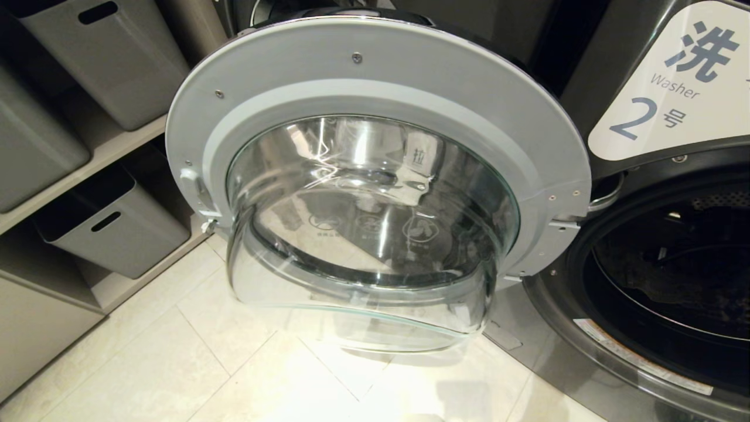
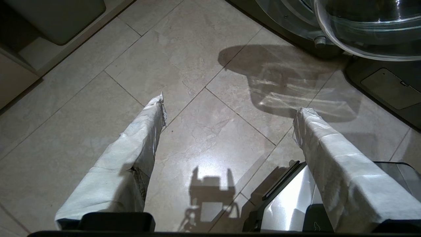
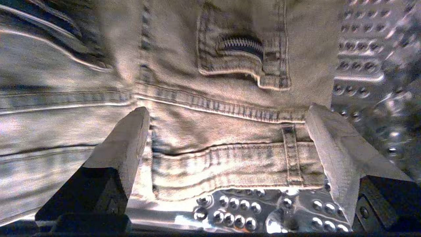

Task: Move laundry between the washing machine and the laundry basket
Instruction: Pick a cloth and place it into the basket

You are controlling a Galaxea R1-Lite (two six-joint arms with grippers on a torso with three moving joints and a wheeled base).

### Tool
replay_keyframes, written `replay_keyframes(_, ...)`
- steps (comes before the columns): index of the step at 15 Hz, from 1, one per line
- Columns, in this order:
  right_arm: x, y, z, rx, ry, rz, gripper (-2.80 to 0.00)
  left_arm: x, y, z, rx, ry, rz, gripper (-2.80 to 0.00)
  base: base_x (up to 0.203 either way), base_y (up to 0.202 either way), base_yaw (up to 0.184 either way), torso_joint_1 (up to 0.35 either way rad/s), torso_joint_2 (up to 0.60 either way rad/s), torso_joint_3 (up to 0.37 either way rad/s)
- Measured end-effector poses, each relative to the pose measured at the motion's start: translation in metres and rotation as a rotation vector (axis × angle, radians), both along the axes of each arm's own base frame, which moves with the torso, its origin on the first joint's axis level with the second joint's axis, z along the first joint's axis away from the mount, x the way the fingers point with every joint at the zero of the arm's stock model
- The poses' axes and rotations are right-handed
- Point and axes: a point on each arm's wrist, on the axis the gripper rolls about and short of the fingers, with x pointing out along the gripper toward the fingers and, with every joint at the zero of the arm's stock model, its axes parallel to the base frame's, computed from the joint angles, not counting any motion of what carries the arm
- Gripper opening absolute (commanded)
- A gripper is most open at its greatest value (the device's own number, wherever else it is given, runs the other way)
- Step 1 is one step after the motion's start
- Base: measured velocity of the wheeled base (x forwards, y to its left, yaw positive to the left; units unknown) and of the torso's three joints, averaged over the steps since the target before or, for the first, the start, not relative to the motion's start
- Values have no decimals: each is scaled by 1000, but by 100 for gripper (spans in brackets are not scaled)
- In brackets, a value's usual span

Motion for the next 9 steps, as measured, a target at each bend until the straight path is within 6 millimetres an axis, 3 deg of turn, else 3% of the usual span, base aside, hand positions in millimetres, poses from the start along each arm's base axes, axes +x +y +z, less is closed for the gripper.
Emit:
replay_keyframes(4,-3,-3,8,-64,15,21,0,0,0,0,0,0,0,0,0,0,0,0,0,0)
replay_keyframes(9,2,-14,-10,-52,30,30,0,0,0,0,0,0,0,0,0,0,0,0,0,0)
